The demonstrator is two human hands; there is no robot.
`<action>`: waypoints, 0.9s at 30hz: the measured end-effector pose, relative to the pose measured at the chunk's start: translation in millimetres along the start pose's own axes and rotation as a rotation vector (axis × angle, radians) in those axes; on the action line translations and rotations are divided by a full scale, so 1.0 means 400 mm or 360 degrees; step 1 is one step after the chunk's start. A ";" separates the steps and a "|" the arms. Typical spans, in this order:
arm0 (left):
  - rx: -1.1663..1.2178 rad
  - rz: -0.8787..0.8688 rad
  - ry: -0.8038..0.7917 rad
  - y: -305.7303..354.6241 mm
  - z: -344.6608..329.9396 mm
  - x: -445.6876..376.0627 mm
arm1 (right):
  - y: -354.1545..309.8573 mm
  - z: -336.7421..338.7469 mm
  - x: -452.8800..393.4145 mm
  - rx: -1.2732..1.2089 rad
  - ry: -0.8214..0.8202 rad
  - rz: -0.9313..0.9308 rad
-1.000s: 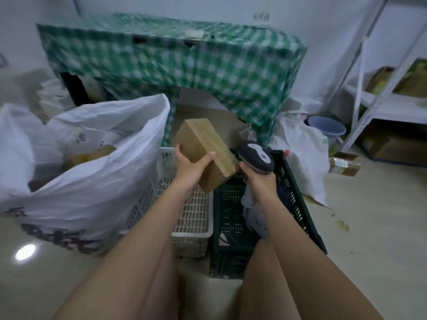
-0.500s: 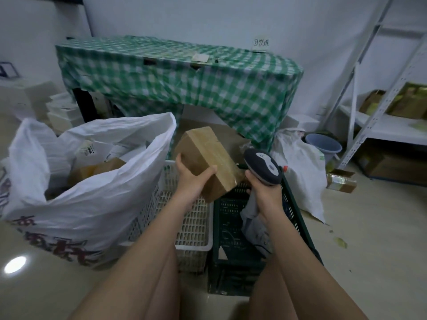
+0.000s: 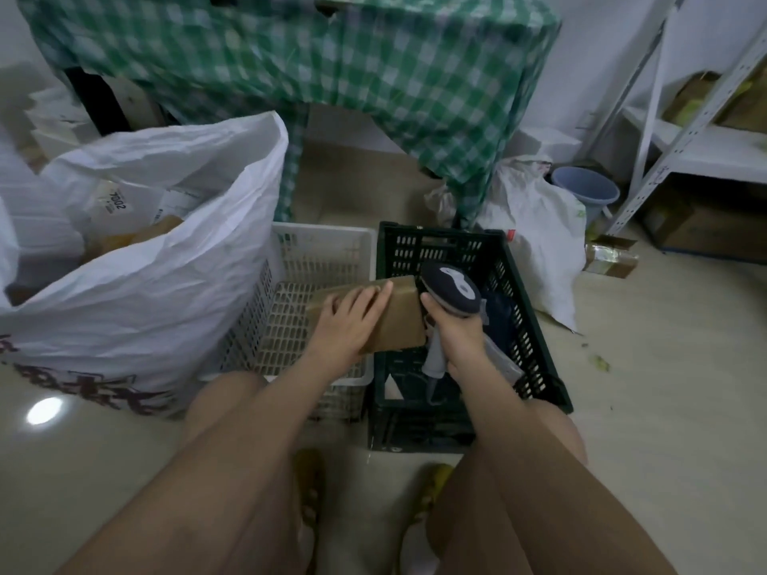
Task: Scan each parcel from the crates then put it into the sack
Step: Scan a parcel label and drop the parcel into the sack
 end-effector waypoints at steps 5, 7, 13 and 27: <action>-0.0066 0.0039 -0.0232 0.022 -0.145 0.031 | 0.084 0.000 -0.020 0.0136 0.0137 -0.0050; -0.0003 0.0090 -0.0277 0.010 -0.187 0.043 | 0.111 -0.009 -0.026 0.0191 0.0151 -0.0072; 0.0529 0.0181 -0.0118 -0.041 -0.205 0.051 | 0.146 -0.043 -0.044 0.0252 0.0079 -0.0111; 0.2281 0.1496 0.0315 -0.217 -0.264 0.139 | 0.221 -0.014 -0.034 0.0135 0.0061 -0.0270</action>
Point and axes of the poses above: each hand's wrist, its own x-axis away from the middle knuckle, its own z-axis out of the back of the hand, y = z × x, the point moved 10 cm from there along -x, towards the middle knuckle, and after that the axes turned 12 degrees about x, right-handed, at the moved point
